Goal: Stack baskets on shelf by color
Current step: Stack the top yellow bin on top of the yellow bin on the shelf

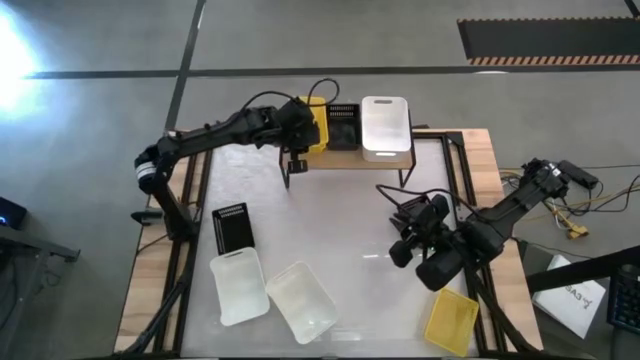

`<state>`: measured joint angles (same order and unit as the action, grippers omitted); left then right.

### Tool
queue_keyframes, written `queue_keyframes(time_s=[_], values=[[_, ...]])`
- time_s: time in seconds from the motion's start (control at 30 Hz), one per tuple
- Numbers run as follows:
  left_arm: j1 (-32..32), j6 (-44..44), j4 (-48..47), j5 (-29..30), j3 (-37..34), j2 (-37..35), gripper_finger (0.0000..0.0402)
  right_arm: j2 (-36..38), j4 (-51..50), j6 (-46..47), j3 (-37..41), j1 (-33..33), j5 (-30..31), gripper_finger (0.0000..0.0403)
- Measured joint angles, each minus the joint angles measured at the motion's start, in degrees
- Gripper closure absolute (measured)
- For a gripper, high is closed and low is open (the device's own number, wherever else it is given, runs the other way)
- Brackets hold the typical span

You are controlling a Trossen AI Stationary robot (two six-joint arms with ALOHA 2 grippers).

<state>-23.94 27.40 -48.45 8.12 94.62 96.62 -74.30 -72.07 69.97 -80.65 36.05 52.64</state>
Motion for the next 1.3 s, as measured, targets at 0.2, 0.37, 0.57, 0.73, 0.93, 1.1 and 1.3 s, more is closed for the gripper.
queue_keyframes(time_s=[0.2,0.37,0.57,0.73,0.93,1.1,1.3], values=[[0.0,0.0,-0.1,-0.1,-1.3,0.0,0.0401,0.0,0.0,-5.7,-2.6,-0.2,0.1,0.0344],[0.0,0.0,0.0,-1.8,-0.9,0.0,0.0364,0.0,0.0,-8.7,-3.8,-0.8,0.1,0.0344],[-1.1,0.2,-0.9,-1.9,-0.8,-0.9,0.0275,0.0,0.0,-9.8,-4.1,-2.0,-0.1,0.0344],[-1.6,0.0,-1.1,-1.9,-0.7,-4.1,0.0219,0.0,-0.1,-9.6,-4.1,-3.2,-0.5,0.0344],[-0.8,-2.0,-1.4,-5.7,-2.0,-7.0,0.0199,0.0,-0.1,-10.7,-4.1,-4.8,-0.6,0.0344],[0.0,-1.0,-3.1,-12.0,-4.5,-6.5,0.0212,0.0,0.0,-10.7,-4.1,-5.7,-0.6,0.0344],[0.5,4.9,-2.9,-10.8,-9.0,-5.8,0.0254,0.0,0.4,-10.0,-4.1,-5.7,-0.7,0.0344]])
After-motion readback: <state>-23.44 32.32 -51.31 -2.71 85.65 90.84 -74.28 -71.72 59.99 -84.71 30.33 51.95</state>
